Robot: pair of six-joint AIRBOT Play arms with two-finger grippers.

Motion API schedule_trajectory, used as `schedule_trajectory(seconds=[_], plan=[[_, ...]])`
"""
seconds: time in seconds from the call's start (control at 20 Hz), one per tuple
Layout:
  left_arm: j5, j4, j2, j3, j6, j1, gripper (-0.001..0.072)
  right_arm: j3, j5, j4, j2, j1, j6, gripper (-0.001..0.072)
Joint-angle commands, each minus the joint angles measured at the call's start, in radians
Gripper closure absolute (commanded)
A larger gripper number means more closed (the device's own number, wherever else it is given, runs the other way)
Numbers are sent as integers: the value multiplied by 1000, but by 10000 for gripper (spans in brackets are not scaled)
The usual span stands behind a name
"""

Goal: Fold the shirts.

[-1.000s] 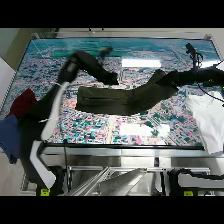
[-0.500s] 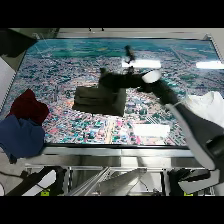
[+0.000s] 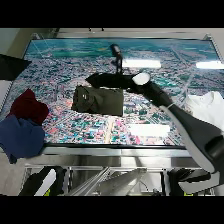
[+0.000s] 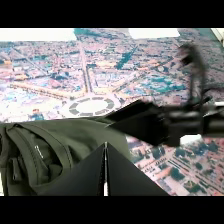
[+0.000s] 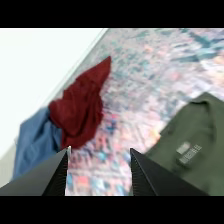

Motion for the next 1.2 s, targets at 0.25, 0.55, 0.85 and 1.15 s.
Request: schedule_trajectory(seconds=[0.25, 0.55, 0.85, 1.15], plan=[[-35, -1, 12, -73, 30, 4, 688, -132, 303, -478, 8, -291, 380, 94], [-27, 0, 12, -73, 50, 4, 688, -131, 262, -284, -221, -263, 304, 98], [-26, 0, 12, -73, 64, 4, 688, -130, 232, -88, -332, -223, 206, 150], [-26, 0, 12, -74, 65, 4, 687, -126, 217, 198, -362, -167, -4, 687]])
